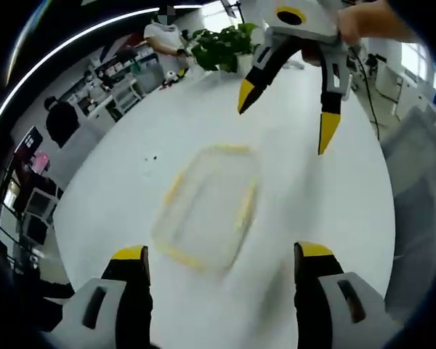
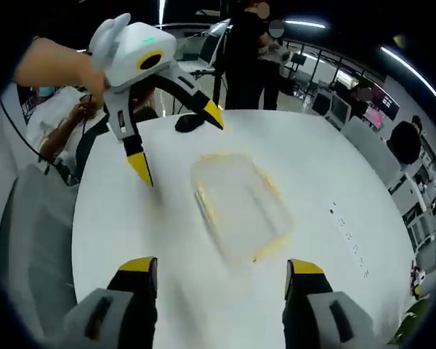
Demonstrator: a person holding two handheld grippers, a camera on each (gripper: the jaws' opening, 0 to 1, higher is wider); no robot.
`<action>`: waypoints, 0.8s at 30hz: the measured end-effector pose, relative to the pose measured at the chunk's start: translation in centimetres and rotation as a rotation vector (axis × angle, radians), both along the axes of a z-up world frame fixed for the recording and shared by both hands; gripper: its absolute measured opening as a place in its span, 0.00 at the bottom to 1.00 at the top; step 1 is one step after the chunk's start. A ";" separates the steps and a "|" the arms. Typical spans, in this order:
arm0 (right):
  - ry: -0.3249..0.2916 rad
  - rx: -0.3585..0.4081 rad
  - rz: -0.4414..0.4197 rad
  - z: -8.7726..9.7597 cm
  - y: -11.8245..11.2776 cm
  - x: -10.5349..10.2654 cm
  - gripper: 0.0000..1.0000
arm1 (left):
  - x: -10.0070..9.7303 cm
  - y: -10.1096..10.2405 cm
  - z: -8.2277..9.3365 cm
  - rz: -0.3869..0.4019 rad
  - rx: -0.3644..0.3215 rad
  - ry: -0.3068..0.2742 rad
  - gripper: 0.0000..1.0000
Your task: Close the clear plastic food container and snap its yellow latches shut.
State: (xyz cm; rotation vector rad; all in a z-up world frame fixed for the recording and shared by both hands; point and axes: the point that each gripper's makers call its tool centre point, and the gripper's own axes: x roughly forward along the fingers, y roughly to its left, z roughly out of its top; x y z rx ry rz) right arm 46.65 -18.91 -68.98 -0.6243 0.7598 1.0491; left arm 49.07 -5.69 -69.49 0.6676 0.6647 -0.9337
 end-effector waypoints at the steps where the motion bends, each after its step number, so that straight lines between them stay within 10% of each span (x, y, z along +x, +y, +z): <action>1: 0.000 0.006 -0.008 0.1 -0.2 -0.4 0.70 | -0.4 0.0 0.1 0.016 -0.012 0.012 0.78; 24: -0.008 0.202 -0.211 1.6 -2.8 -7.1 0.71 | -7.2 0.3 1.9 0.190 -0.201 0.009 0.78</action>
